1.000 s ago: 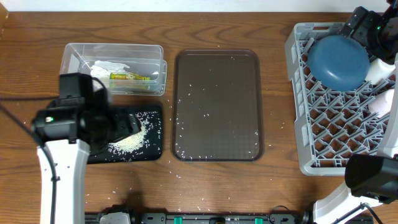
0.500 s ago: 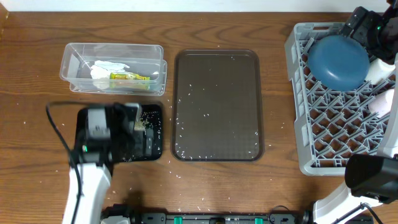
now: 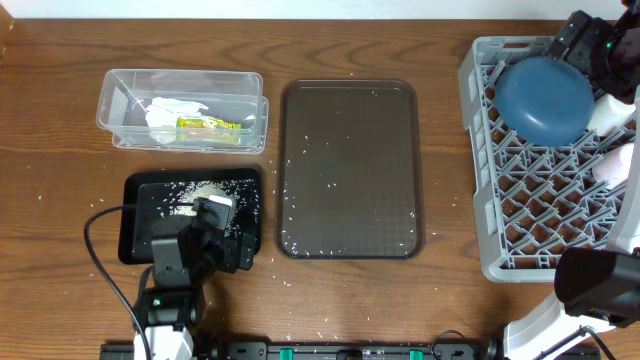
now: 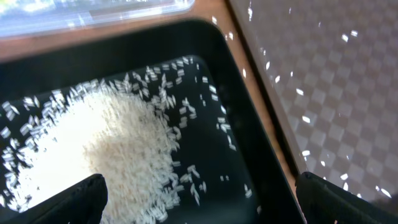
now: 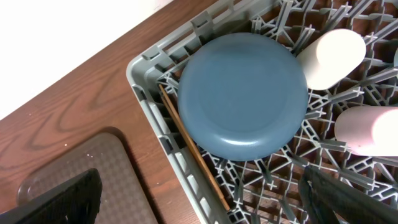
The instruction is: Sort waste into correct bins and load items into the dishwasher rack
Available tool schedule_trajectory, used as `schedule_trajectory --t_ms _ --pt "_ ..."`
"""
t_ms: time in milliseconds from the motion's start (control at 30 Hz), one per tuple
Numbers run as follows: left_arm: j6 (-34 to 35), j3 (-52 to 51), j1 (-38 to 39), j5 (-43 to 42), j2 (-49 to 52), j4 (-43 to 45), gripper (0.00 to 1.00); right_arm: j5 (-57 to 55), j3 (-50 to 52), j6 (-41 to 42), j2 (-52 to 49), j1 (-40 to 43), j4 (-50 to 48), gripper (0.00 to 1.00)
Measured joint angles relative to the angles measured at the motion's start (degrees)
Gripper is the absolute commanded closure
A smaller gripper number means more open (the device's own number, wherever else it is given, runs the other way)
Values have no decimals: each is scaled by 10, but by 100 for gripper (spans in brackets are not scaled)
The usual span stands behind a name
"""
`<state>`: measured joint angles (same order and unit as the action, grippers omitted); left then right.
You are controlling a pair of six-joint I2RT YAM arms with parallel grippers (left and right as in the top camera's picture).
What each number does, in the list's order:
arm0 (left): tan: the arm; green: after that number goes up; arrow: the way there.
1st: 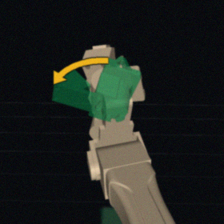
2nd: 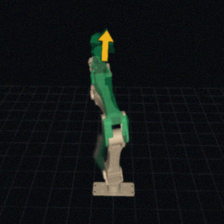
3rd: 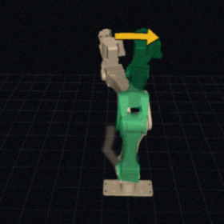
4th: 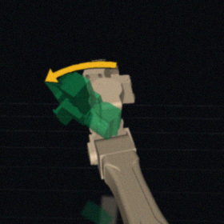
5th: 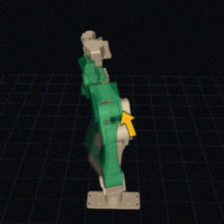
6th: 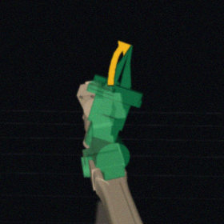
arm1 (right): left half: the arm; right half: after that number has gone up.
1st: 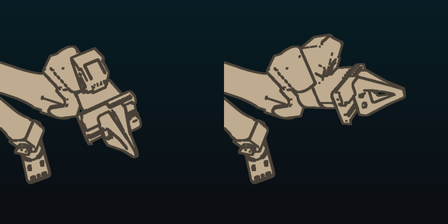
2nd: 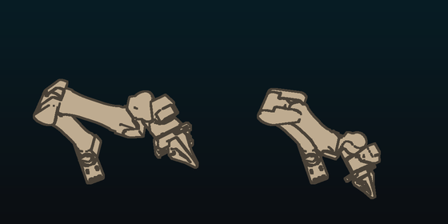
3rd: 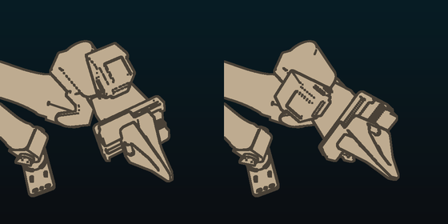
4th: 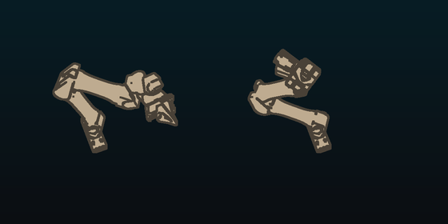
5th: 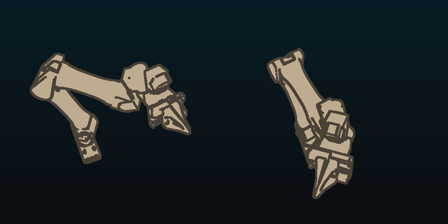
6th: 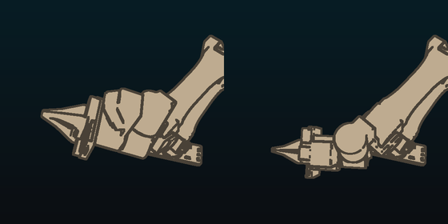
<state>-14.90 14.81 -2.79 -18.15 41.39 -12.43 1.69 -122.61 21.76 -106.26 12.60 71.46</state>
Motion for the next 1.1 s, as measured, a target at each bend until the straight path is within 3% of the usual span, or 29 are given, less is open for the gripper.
schedule_trajectory --t_ms 533,1100 --pt "-7 -113 0 0 -162 70 0 0 0 0 0 0 0 1" --pt "-16 -130 0 6 -297 109 0 0 0 0 0 0 0 1"
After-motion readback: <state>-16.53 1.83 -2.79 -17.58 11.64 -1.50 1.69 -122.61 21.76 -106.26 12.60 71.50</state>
